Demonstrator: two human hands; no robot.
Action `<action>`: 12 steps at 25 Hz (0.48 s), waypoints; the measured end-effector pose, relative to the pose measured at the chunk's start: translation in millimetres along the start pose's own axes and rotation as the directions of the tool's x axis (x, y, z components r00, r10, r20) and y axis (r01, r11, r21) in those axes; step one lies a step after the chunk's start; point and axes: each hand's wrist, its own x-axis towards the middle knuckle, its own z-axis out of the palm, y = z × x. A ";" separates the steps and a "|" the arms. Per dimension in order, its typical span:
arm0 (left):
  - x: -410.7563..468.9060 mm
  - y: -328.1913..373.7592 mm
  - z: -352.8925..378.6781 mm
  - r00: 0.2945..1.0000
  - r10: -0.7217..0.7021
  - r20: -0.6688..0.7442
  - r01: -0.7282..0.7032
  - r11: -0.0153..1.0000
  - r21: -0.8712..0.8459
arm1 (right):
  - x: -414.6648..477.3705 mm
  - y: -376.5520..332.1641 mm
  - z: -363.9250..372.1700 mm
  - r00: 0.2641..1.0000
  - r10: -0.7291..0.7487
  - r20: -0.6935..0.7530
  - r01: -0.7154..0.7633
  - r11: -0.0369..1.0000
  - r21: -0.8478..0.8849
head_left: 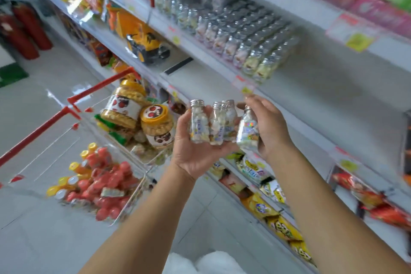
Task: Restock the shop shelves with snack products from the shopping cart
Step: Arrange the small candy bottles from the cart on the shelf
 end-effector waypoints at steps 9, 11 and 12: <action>82.3 -38.5 16.9 0.978 -0.208 -0.003 0.207 0.975 -0.083 | 20.6 -30.5 -63.9 0.871 -0.273 -0.409 0.238 0.962 -0.135; 97.6 -29.7 18.2 0.965 -0.258 -0.046 0.254 0.964 -0.080 | 33.4 -35.2 -65.7 0.892 -0.296 -0.343 0.250 0.953 -0.173; 105.0 -23.4 18.8 0.961 -0.270 -0.053 0.266 0.961 -0.071 | 38.8 -36.8 -66.1 0.899 -0.323 -0.296 0.260 0.937 -0.233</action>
